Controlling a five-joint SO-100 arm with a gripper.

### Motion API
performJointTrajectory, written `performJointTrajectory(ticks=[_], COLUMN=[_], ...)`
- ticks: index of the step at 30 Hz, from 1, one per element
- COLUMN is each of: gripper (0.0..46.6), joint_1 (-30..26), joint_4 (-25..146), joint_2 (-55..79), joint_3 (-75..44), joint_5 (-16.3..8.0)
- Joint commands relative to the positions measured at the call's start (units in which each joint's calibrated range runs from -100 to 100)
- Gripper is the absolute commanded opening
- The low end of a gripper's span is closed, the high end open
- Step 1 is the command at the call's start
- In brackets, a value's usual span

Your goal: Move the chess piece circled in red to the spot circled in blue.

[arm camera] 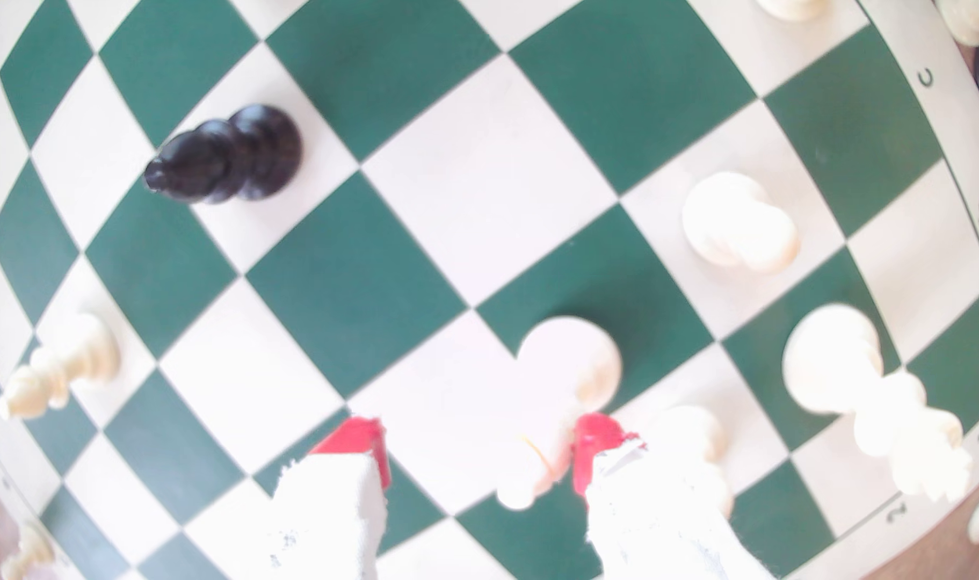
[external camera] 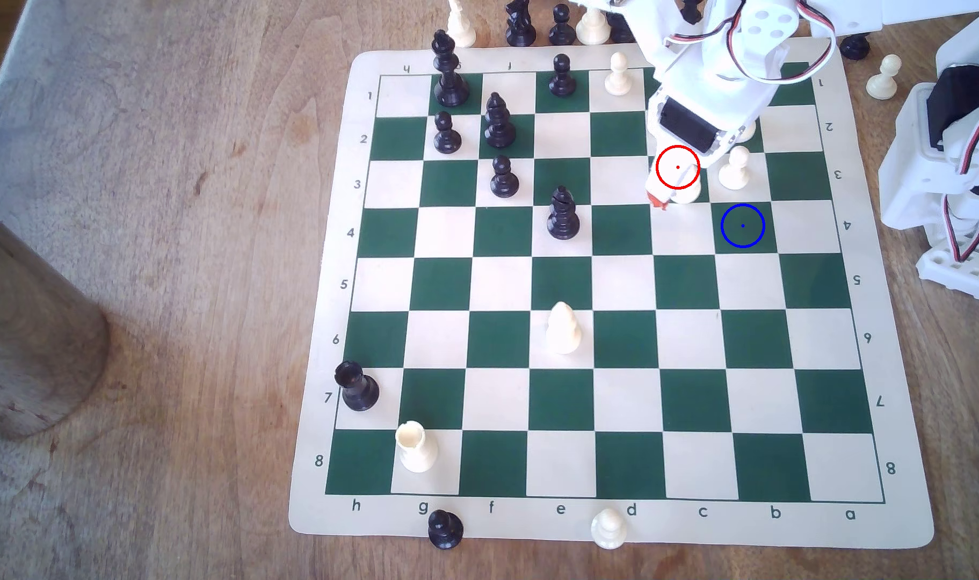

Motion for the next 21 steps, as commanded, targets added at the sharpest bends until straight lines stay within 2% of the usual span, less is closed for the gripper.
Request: performJointTrajectory(ticks=[1,11,21], gripper=[17.6,15.6,15.6], joint_1=[-0.20,2.15,-0.43], joint_4=[-0.09,-0.99,1.79], joint_2=[-1.76,0.79,0.96], joint_3=[-1.79,-0.34,0.02], joint_5=[0.29,2.10,2.44])
